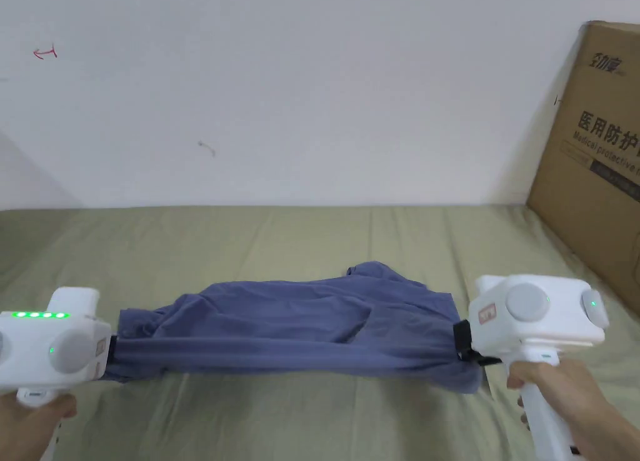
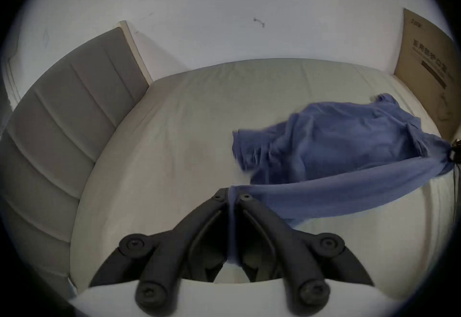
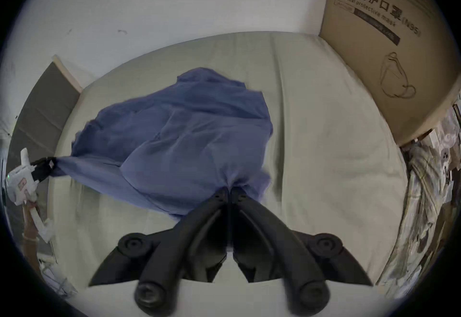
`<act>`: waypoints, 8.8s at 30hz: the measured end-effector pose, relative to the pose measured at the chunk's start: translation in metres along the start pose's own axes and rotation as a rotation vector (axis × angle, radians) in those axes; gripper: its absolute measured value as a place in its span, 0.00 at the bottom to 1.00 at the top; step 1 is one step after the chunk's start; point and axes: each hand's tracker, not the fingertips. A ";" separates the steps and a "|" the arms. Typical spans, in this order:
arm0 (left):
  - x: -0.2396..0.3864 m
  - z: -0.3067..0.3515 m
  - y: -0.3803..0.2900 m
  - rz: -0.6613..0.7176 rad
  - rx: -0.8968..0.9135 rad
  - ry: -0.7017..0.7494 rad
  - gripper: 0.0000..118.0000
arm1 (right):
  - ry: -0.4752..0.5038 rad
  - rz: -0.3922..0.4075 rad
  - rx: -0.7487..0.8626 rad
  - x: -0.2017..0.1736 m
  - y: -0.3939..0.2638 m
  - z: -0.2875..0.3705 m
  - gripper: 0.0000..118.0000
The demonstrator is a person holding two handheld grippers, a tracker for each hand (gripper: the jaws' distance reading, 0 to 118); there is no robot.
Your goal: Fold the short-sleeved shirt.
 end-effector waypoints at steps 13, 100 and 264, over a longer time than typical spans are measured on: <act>-0.055 0.165 -0.212 -0.068 -0.084 -0.065 0.02 | 0.065 -0.052 -0.073 0.020 -0.279 0.117 0.02; -0.086 0.284 -0.329 0.171 -0.132 -0.132 0.01 | 0.116 -0.051 0.082 0.024 -0.376 0.202 0.03; -0.064 0.113 -0.162 0.165 -0.170 -0.180 0.44 | 0.019 0.080 -0.021 0.021 -0.109 0.013 0.03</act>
